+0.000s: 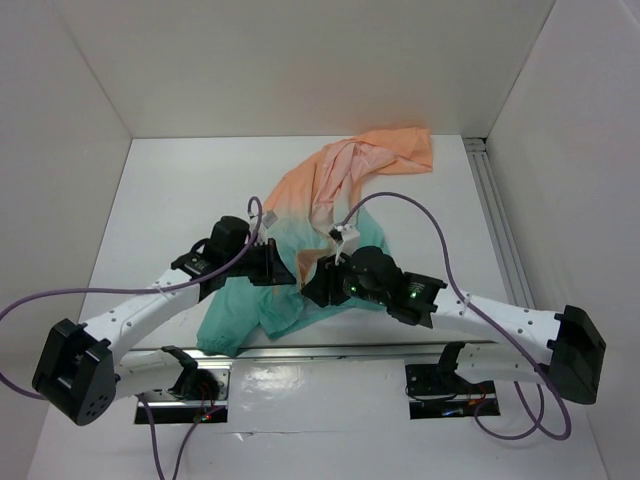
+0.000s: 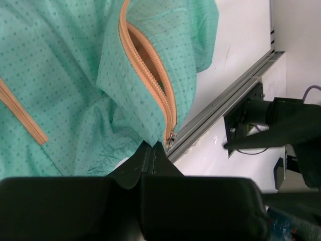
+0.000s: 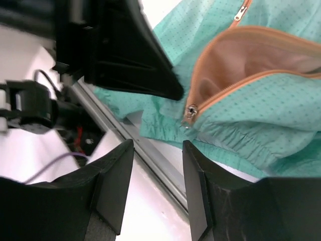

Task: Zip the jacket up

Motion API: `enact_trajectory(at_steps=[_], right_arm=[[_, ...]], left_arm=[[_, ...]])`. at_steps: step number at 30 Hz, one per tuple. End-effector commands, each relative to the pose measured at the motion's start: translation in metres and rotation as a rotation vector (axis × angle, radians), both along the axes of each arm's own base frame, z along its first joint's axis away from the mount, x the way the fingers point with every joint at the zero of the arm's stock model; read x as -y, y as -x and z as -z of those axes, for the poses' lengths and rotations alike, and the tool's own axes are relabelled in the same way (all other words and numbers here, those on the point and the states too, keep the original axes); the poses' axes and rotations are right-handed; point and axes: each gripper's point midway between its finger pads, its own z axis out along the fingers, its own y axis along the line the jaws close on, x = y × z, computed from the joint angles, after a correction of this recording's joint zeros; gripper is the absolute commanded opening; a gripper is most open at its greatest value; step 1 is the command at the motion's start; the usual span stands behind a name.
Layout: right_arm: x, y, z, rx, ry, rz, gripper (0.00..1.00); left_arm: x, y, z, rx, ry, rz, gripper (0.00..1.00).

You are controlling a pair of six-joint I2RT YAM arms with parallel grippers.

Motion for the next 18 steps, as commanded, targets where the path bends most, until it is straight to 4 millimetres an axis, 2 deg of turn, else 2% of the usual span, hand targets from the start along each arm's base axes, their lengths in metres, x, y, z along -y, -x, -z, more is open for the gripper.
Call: enact_trajectory(at_steps=[1, 2, 4, 5, 8, 10, 11, 12, 15, 18], right_arm=[[0.01, -0.004, -0.002, 0.146, 0.178, 0.01, 0.51], [0.016, -0.004, 0.001, 0.205, 0.252, 0.02, 0.53], [0.024, -0.008, 0.003, 0.29, 0.334, 0.029, 0.53], [0.022, -0.001, 0.004, 0.316, 0.36, -0.001, 0.57], [0.025, -0.006, -0.001, 0.41, 0.411, -0.004, 0.58], [0.022, 0.001, 0.001, 0.478, 0.432, -0.052, 0.5], [0.028, 0.001, 0.01, 0.53, 0.473, -0.062, 0.48], [0.02, 0.006, 0.001, 0.576, 0.425, -0.057, 0.48], [0.019, 0.009, -0.007, 0.624, 0.364, -0.055, 0.52], [0.013, 0.008, -0.015, 0.616, 0.382, -0.072, 0.57]], left_arm=[[0.005, -0.005, -0.007, 0.005, -0.007, 0.044, 0.0], [0.005, 0.002, -0.003, -0.03, -0.023, 0.077, 0.0], [0.006, 0.002, -0.003, -0.052, -0.033, 0.095, 0.0], [0.007, 0.001, -0.006, -0.051, -0.032, 0.095, 0.0], [0.005, 0.0, -0.008, -0.038, -0.035, 0.086, 0.0], [0.005, 0.0, -0.008, -0.038, -0.035, 0.086, 0.0], [0.005, 0.0, -0.008, -0.038, -0.035, 0.086, 0.0], [0.005, 0.0, -0.008, -0.038, -0.035, 0.086, 0.0], [0.005, 0.0, -0.008, -0.038, -0.035, 0.086, 0.0], [0.006, 0.002, -0.01, -0.049, -0.033, 0.092, 0.0]])
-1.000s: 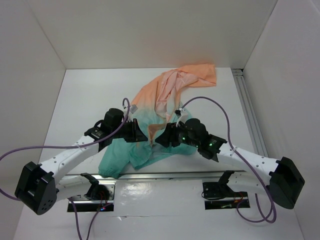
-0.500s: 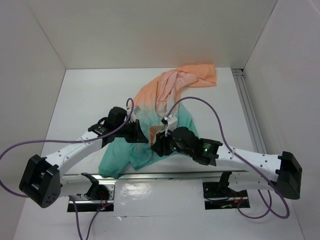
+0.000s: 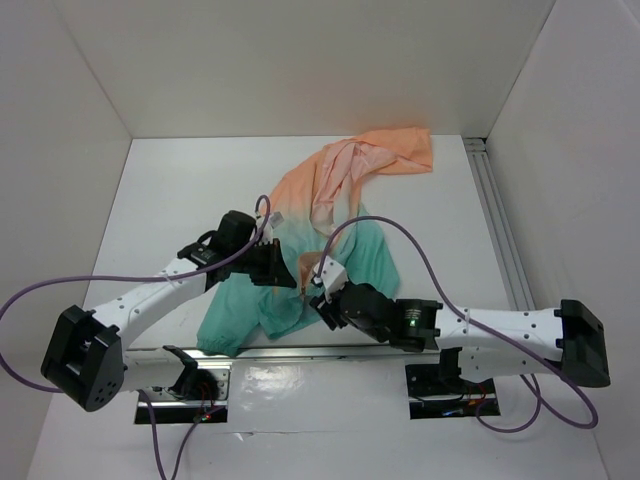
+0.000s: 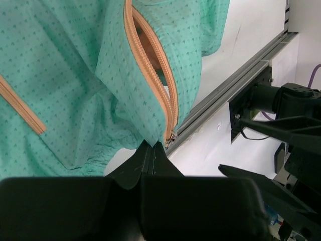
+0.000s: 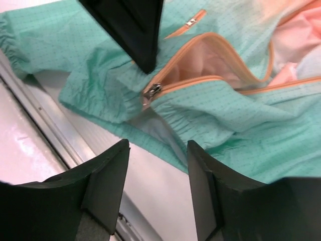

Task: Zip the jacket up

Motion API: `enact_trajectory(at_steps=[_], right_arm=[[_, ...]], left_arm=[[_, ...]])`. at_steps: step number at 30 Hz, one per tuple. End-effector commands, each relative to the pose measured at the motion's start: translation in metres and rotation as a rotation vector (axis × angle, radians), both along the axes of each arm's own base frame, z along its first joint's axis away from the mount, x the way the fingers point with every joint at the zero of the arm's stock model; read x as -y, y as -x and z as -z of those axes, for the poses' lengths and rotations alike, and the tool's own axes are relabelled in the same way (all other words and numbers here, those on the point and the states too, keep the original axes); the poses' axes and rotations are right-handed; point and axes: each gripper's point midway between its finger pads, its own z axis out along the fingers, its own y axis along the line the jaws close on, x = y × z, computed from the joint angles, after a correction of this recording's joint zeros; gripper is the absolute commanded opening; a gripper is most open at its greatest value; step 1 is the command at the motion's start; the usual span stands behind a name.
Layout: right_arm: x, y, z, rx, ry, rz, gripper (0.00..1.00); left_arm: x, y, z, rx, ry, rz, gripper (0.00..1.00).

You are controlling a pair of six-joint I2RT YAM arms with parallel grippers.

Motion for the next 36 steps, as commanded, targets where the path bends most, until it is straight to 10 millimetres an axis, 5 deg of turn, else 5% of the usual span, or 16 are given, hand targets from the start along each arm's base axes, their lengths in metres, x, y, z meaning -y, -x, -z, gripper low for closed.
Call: enact_trajectory(at_steps=[1, 8, 17, 25, 28, 33, 36], right_arm=[[-0.008, -0.013, -0.033, 0.071, -0.046, 0.037, 0.58], [-0.014, -0.028, -0.035, -0.165, -0.228, 0.132, 0.62], [0.005, -0.053, -0.028, -0.48, -0.568, 0.135, 0.71], [0.008, -0.052, -0.01, -0.632, -0.617, 0.123, 0.72], [0.023, -0.064, 0.007, -0.626, -0.56, 0.27, 0.71], [0.102, -0.088, 0.048, -0.53, -0.393, 0.713, 0.62], [0.128, -0.09, 0.064, -0.513, -0.286, 0.795, 0.7]], left_arm=[[0.004, -0.004, -0.018, 0.042, 0.027, 0.03, 0.0], [0.007, 0.003, -0.02, 0.031, 0.043, 0.088, 0.0], [0.013, 0.014, -0.014, 0.003, 0.072, 0.183, 0.0], [0.015, 0.008, -0.008, -0.002, 0.057, 0.192, 0.0], [0.013, 0.003, -0.002, 0.001, 0.029, 0.169, 0.0], [0.013, -0.002, 0.004, -0.033, 0.012, 0.136, 0.0], [0.01, -0.007, 0.011, -0.044, -0.018, 0.096, 0.0]])
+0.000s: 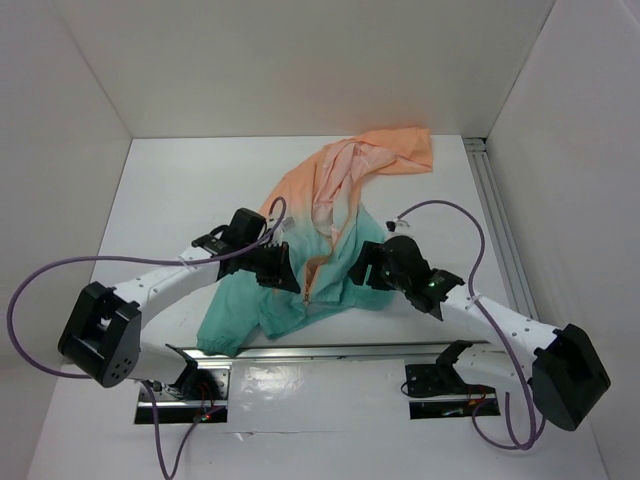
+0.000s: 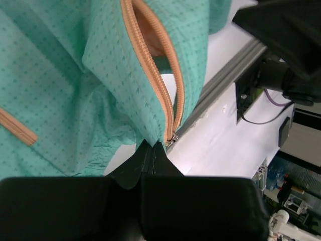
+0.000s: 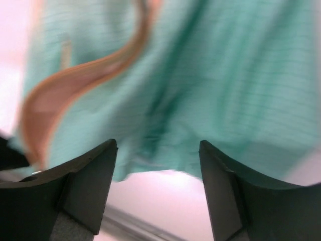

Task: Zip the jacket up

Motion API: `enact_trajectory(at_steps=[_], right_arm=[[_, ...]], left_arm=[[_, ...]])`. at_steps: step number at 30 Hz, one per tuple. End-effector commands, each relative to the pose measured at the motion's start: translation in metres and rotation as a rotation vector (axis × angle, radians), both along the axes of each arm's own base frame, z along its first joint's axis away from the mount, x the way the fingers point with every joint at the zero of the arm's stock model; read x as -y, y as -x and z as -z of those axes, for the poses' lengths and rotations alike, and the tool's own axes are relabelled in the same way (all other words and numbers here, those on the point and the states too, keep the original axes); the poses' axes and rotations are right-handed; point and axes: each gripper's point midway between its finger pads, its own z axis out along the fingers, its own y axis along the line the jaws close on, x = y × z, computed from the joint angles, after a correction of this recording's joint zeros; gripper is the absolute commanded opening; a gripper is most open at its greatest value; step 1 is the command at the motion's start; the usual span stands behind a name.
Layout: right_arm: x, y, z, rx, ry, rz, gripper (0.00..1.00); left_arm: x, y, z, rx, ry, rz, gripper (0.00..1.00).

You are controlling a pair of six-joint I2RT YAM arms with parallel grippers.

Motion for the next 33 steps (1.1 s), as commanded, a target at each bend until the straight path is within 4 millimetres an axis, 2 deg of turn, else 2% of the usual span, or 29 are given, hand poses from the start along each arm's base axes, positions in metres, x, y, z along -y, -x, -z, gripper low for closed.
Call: enact_trajectory(at_steps=[1, 2, 6, 8, 11, 12, 13, 14, 15, 16, 17, 18, 19, 21, 22, 24, 25, 26, 28, 32, 33], right_arm=[[0.053, -0.009, 0.023, -0.044, 0.207, 0.172, 0.75], [0.054, -0.011, 0.028, -0.051, 0.244, 0.165, 0.86], [0.068, -0.034, 0.022, 0.0, 0.377, 0.212, 1.0], [0.067, -0.045, 0.016, 0.036, 0.4, 0.216, 1.0], [0.07, -0.076, 0.009, 0.069, 0.414, 0.232, 1.0], [0.069, -0.084, 0.014, 0.059, 0.424, 0.226, 1.0], [0.061, -0.099, 0.001, 0.098, 0.391, 0.207, 1.0], [0.066, -0.111, -0.002, 0.103, 0.379, 0.222, 1.0], [0.064, -0.121, 0.007, 0.087, 0.379, 0.212, 1.0], [0.054, -0.134, -0.002, 0.103, 0.333, 0.18, 1.0], [0.059, -0.148, -0.004, 0.102, 0.32, 0.199, 1.0], [0.057, -0.154, 0.013, 0.06, 0.33, 0.187, 1.0], [0.048, -0.171, 0.0, 0.095, 0.313, 0.179, 1.0], [0.04, -0.186, 0.001, 0.102, 0.311, 0.166, 1.0], [0.032, -0.201, 0.004, 0.101, 0.305, 0.158, 1.0], [0.02, -0.211, 0.012, 0.079, 0.307, 0.106, 1.0], [0.016, -0.218, 0.027, 0.055, 0.319, 0.102, 0.98], [0.008, -0.226, 0.021, 0.066, 0.301, 0.075, 0.96], [0.001, -0.233, 0.026, 0.065, 0.288, 0.059, 0.93], [-0.002, -0.245, 0.036, 0.053, 0.303, 0.067, 0.77], [-0.001, -0.246, 0.036, 0.055, 0.309, 0.075, 0.65]], left_arm=[[0.0, -0.016, -0.001, 0.014, -0.025, -0.051, 0.0], [0.001, -0.018, 0.002, 0.014, -0.025, -0.051, 0.0], [0.002, -0.022, 0.004, 0.011, -0.027, -0.071, 0.0], [0.001, -0.023, 0.004, 0.009, -0.032, -0.084, 0.0], [0.003, -0.025, 0.004, 0.009, -0.032, -0.084, 0.0], [0.002, -0.027, 0.005, 0.013, -0.039, -0.09, 0.0], [0.002, -0.027, 0.005, 0.013, -0.039, -0.09, 0.0], [0.002, -0.027, 0.005, 0.013, -0.039, -0.09, 0.0], [0.003, -0.029, 0.002, 0.021, -0.035, -0.091, 0.0], [0.003, -0.029, 0.002, 0.021, -0.035, -0.091, 0.0], [0.003, -0.029, 0.002, 0.021, -0.035, -0.091, 0.0], [0.003, -0.029, 0.002, 0.021, -0.035, -0.091, 0.0], [0.003, -0.029, 0.002, 0.021, -0.035, -0.091, 0.0], [0.003, -0.029, -0.001, 0.021, -0.035, -0.091, 0.0], [0.003, -0.029, -0.001, 0.021, -0.035, -0.091, 0.0], [0.002, -0.031, 0.0, 0.025, -0.041, -0.096, 0.0], [0.002, -0.031, -0.002, 0.025, -0.041, -0.096, 0.0], [0.003, -0.031, -0.002, 0.025, -0.041, -0.096, 0.0], [0.001, -0.033, -0.001, 0.036, -0.05, -0.097, 0.0], [0.001, -0.035, 0.001, 0.038, -0.063, -0.096, 0.0], [0.001, -0.035, 0.004, 0.031, -0.067, -0.096, 0.0]])
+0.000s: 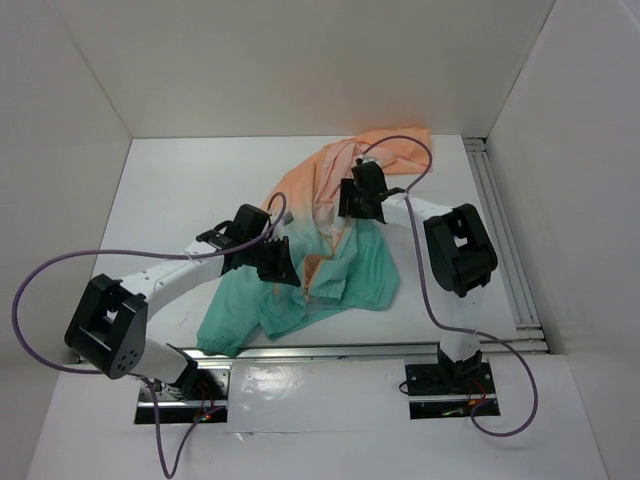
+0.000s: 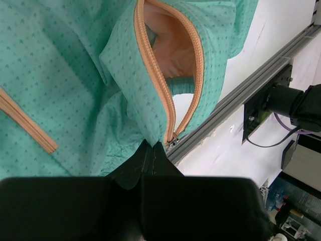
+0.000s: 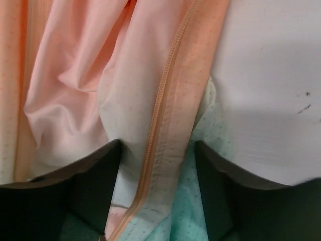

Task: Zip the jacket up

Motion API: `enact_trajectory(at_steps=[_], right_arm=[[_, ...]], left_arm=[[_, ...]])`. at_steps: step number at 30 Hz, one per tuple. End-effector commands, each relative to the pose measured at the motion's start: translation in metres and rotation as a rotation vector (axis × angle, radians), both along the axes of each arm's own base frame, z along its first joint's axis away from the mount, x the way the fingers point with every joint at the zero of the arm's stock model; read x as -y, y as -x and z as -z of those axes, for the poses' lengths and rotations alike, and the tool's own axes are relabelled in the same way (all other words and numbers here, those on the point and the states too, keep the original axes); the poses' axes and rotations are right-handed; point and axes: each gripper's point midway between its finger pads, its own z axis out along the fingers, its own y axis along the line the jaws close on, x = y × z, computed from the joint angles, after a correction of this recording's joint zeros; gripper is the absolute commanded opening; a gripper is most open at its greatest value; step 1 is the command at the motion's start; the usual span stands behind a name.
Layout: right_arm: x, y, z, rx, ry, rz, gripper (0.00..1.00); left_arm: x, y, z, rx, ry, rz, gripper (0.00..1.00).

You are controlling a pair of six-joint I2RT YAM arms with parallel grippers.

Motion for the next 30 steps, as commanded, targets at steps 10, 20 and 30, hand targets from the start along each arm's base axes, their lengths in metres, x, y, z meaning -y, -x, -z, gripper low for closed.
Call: enact_trajectory(at_steps=[10, 20, 30], right_arm=[[0.038, 0.005, -0.014, 0.059, -0.054, 0.11, 0.0], [0.104, 0.066, -0.016, 0.052, -0.075, 0.257, 0.0], [0.127, 0.124, -0.01, 0.026, -0.102, 0.335, 0.0]], left_arm=[[0.021, -0.025, -0.013, 0.045, 0.023, 0.066, 0.0], [0.076, -0.048, -0.008, 0.039, 0.037, 0.209, 0.0], [0.116, -0.088, -0.009, 0.074, 0.044, 0.281, 0.0]])
